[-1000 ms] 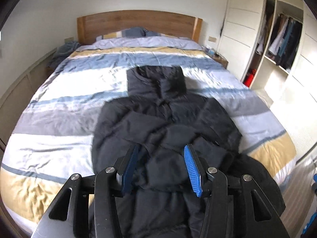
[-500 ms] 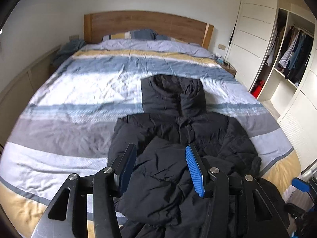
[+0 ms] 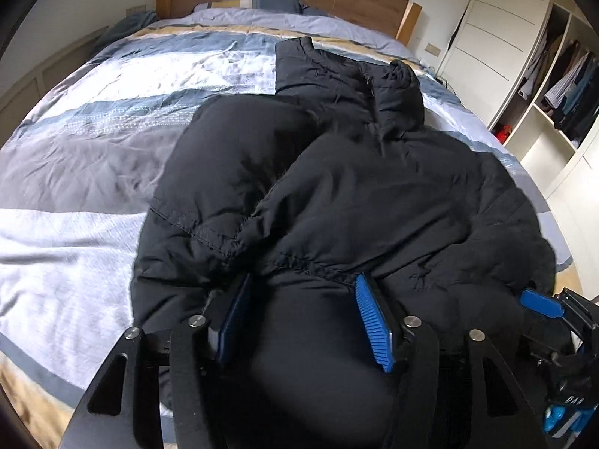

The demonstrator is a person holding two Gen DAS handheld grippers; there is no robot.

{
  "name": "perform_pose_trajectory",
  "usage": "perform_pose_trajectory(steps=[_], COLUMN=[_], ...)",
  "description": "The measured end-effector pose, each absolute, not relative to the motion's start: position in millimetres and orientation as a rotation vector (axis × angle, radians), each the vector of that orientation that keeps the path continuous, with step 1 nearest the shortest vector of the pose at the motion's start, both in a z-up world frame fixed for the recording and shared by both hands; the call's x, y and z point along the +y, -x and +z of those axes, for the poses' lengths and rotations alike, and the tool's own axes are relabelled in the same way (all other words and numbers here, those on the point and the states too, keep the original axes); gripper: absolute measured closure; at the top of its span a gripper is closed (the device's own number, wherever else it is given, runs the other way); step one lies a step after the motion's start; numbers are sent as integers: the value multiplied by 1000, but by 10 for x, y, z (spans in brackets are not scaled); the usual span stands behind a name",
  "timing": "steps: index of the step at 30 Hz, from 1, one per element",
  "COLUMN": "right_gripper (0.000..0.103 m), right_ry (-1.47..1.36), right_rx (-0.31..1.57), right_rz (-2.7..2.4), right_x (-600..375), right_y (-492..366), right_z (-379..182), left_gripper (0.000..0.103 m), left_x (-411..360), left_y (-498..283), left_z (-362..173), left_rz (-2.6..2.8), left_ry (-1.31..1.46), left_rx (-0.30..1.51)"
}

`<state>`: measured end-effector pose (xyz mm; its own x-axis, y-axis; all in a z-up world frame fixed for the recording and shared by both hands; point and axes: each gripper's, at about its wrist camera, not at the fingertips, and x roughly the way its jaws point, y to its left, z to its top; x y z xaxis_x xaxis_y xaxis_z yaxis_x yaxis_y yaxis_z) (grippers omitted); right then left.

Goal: Fold large clothes

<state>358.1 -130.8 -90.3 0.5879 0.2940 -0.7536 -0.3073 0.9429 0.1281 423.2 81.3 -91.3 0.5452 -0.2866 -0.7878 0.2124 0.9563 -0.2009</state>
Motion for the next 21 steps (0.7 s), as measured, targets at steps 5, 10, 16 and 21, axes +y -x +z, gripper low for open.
perform_pose_trajectory(steps=[5,10,16,21], right_gripper=[46,46,46,46], right_ry=[14,3,-17,-31], right_rx=[872,934,909,803], right_rz=[333,288,236,191], right_x=[-1342,-1477,-1699,-2103], right_y=[-3428,-3184,-2826,-2716], right_z=[-779,-842,-494,170], left_gripper=[44,38,38,35], left_x=[767,714,780,1000], left_y=[-4123,-3867,-3579,-3611], left_z=[-797,-830,-270,625], left_rz=[-290,-254,-232,-230], left_ry=[83,64,69,77], left_rx=[942,995,949,859])
